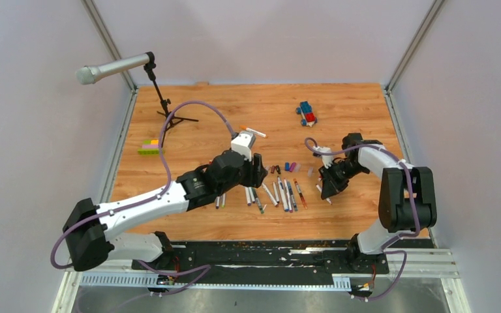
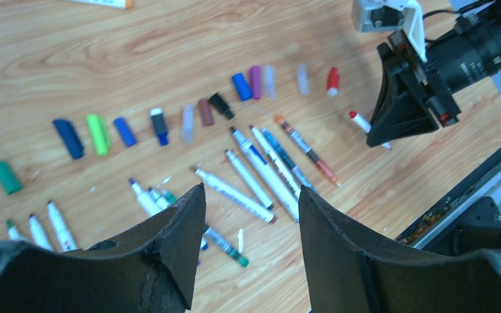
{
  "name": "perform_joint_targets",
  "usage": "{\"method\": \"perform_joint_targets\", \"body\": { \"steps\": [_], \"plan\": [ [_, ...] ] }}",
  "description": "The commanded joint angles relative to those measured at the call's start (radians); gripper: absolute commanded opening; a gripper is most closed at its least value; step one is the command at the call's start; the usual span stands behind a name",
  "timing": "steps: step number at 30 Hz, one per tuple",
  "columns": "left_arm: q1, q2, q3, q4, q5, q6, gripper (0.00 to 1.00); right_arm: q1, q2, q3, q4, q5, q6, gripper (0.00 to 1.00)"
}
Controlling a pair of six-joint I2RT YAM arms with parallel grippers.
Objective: Open the pen caps
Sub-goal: Place the pen at the center of the board.
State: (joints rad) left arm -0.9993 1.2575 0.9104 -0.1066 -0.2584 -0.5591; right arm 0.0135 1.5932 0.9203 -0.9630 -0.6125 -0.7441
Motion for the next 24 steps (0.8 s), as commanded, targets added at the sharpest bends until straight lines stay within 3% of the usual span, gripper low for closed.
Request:
{"method": "perform_joint_targets", "body": {
  "steps": [1, 15, 24],
  "plan": [
    [0.002, -0.109, -0.092, 0.044, -0.07, -0.018, 0.61, 0.058, 0.022, 0.004, 0.077, 0.132, 0.033, 0.08],
    [0.003, -0.238, -0.203, 0.032, -0.124, -0.032, 0.67, 0.092, 0.048, 0.026, 0.097, 0.233, 0.079, 0.28],
    [0.001, -0.283, -0.234, 0.026, -0.159, -0.027, 0.74, 0.092, -0.029, 0.159, -0.024, 0.229, 0.049, 0.31]
  ]
}}
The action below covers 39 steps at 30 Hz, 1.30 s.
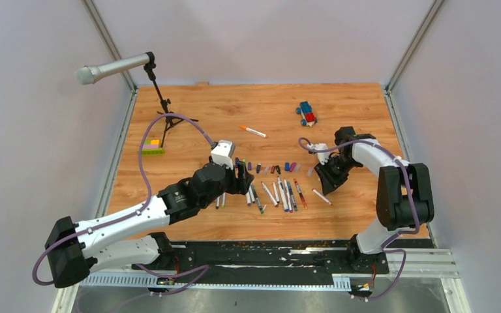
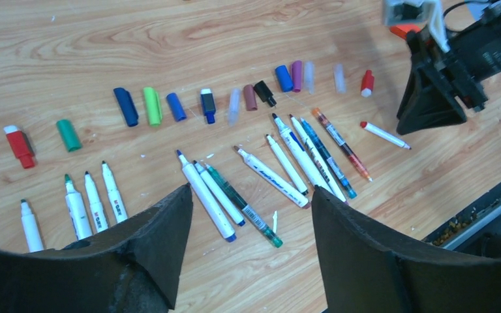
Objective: Open the pen caps
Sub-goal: Place the pen at the center of the board, then pick up the pen from the center of the board.
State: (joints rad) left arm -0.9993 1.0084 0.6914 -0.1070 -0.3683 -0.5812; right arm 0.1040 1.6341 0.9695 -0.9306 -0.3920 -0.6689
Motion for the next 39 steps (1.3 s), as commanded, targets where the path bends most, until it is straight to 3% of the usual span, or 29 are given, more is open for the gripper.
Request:
{"method": "perform_joint_targets", "body": {
  "steps": [1, 8, 13, 15, 17, 18, 21, 24, 29, 32, 39],
  "plan": [
    [0.002, -0.04, -0.02, 0.025, -0.057, -0.007, 0.77, 0.002, -0.08, 0.139, -0.072, -0.006, -0.036, 0.31],
    [0.011, -0.07, -0.054, 0.039, -0.08, -0.026, 0.87, 0.006, -0.1, 0.35, -0.141, -0.172, -0.103, 0.31],
    [0.025, -0.094, -0.06, 0.018, -0.098, -0.029, 0.88, 0.036, -0.08, 0.496, -0.041, -0.236, -0.127, 0.33],
    [0.027, -0.108, -0.066, 0.009, -0.112, -0.032, 0.9, 0.039, -0.083, 0.493, 0.084, -0.259, -0.136, 0.49],
    [0.028, -0.121, -0.077, 0.007, -0.122, -0.033, 0.91, 0.039, -0.066, 0.448, 0.215, -0.302, -0.143, 0.84],
    [0.031, -0.125, -0.083, 0.007, -0.128, -0.035, 0.92, 0.039, -0.037, 0.448, 0.231, -0.334, -0.165, 0.89],
    [0.034, -0.132, -0.095, 0.001, -0.133, -0.035, 0.92, 0.052, 0.11, 0.562, 0.154, -0.416, -0.178, 0.9],
    [0.039, -0.13, -0.102, -0.019, -0.139, -0.042, 0.93, 0.099, 0.232, 0.672, 0.121, -0.388, -0.205, 0.91],
    [0.048, -0.119, -0.12, -0.026, -0.164, -0.07, 0.94, 0.189, 0.432, 0.874, 0.111, -0.273, -0.231, 0.92],
    [0.05, -0.099, -0.132, -0.024, -0.18, -0.088, 0.94, 0.239, 0.566, 1.026, 0.088, -0.153, -0.184, 0.92],
    [0.051, -0.058, -0.141, -0.023, -0.222, -0.096, 0.94, 0.312, 0.766, 1.226, 0.098, -0.051, -0.08, 0.89]
  ]
}}
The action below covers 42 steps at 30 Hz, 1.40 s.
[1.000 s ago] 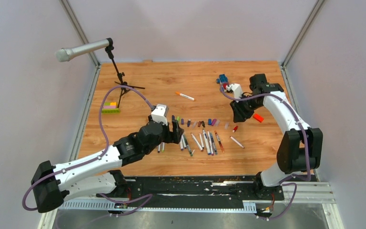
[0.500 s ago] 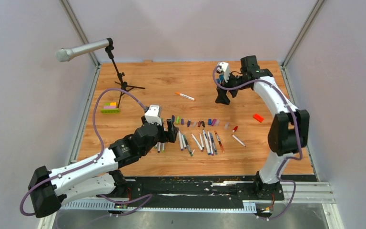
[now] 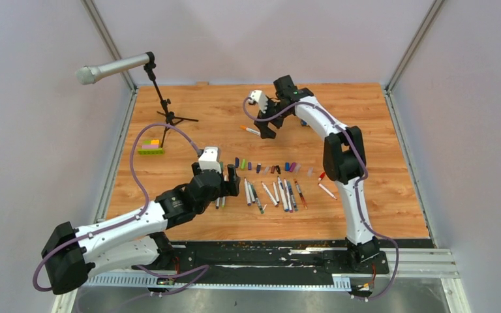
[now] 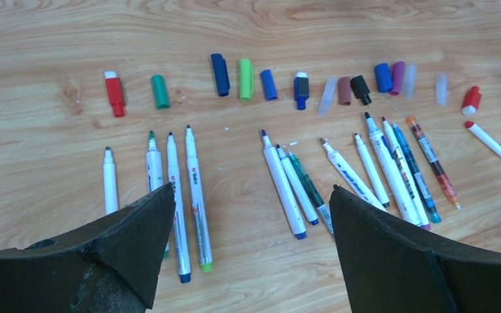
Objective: Open the pen caps
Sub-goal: Pick up the pen from the center of the board.
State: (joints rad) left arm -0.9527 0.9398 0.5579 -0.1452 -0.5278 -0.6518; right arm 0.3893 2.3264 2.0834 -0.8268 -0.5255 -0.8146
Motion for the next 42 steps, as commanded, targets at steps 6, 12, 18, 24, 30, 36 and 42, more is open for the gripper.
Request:
{"method": "perform_joint_targets", "body": {
  "steps": [6, 12, 18, 24, 30, 36, 42],
  "plan": [
    [0.005, 0.012, -0.024, 0.022, -0.094, -0.032, 0.93, 0.064, 0.195, 0.245, -0.016, 0.141, 0.129, 0.77],
    [0.006, -0.004, -0.042, 0.03, -0.111, -0.032, 0.93, 0.066, 0.256, 0.29, -0.024, 0.173, 0.164, 0.69],
    [0.006, -0.016, -0.053, 0.033, -0.124, -0.038, 0.93, 0.068, 0.281, 0.295, -0.072, 0.178, 0.133, 0.48],
    [0.007, -0.044, -0.076, 0.055, -0.118, -0.056, 0.93, 0.066, 0.266, 0.237, -0.176, 0.175, 0.082, 0.25],
    [0.007, -0.075, -0.087, 0.056, -0.095, -0.073, 0.93, 0.047, 0.208, 0.158, -0.228, 0.244, 0.022, 0.05],
    [0.008, -0.144, -0.129, 0.068, -0.085, -0.099, 0.93, -0.006, 0.173, 0.122, -0.322, 0.328, -0.042, 0.0],
    [0.006, -0.183, -0.15, 0.07, -0.073, -0.114, 0.93, -0.065, 0.123, 0.025, -0.378, 0.384, -0.122, 0.0]
  ]
}}
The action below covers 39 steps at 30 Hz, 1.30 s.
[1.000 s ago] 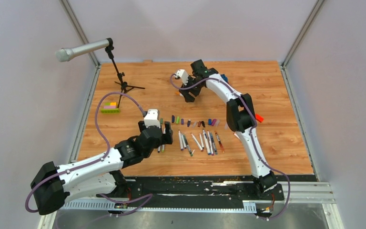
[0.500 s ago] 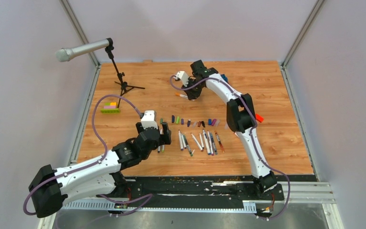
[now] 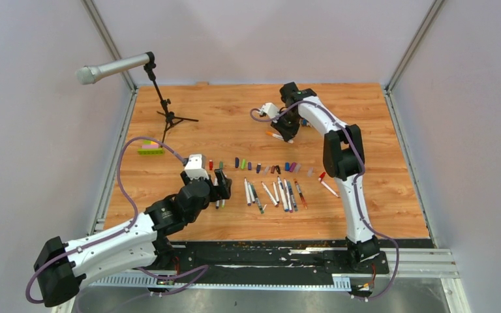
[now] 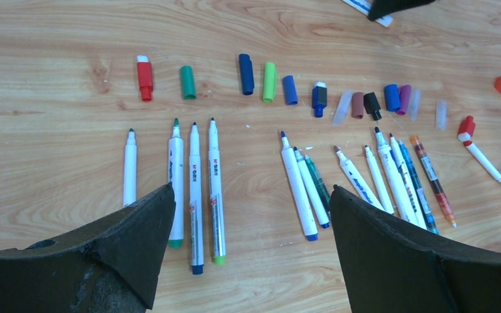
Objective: Open the pen caps
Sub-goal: Pick up the pen from the center of the board.
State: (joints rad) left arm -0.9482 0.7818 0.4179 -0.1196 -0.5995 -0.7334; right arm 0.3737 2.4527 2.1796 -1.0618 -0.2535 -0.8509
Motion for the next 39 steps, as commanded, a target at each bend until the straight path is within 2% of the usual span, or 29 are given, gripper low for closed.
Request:
{"method": "perform_joint_targets", "body": {
  "steps": [1, 5, 13, 15, 20, 23, 26, 34, 39],
  "plan": [
    [0.002, -0.028, -0.013, 0.047, 0.001, -0.034, 0.93, -0.056, -0.004, -0.074, -0.152, 0.122, -0.097, 0.01],
    [0.002, -0.037, -0.023, 0.052, 0.007, -0.041, 0.93, -0.061, 0.009, -0.069, -0.172, 0.162, -0.12, 0.16],
    [0.002, -0.059, -0.035, 0.043, 0.0, -0.037, 0.93, -0.061, 0.075, 0.018, -0.193, 0.168, -0.107, 0.35],
    [0.003, -0.062, -0.037, 0.043, -0.001, -0.034, 0.93, -0.061, 0.09, 0.03, -0.194, 0.164, -0.107, 0.36],
    [0.003, -0.061, -0.035, 0.049, -0.002, -0.028, 0.94, -0.059, 0.122, 0.048, -0.209, 0.124, -0.102, 0.29],
    [0.003, -0.053, -0.032, 0.057, 0.002, -0.023, 0.94, -0.058, 0.139, 0.049, -0.218, 0.103, -0.106, 0.19],
    [0.003, -0.041, -0.025, 0.064, 0.011, -0.019, 0.94, -0.059, 0.146, 0.053, -0.221, 0.099, -0.106, 0.01],
    [0.003, -0.006, -0.013, 0.114, 0.056, -0.024, 0.94, -0.068, 0.013, 0.023, -0.124, 0.021, -0.077, 0.0],
    [0.005, 0.038, -0.019, 0.206, 0.098, -0.054, 1.0, -0.074, -0.099, -0.051, -0.05, -0.039, -0.059, 0.0]
  ]
}}
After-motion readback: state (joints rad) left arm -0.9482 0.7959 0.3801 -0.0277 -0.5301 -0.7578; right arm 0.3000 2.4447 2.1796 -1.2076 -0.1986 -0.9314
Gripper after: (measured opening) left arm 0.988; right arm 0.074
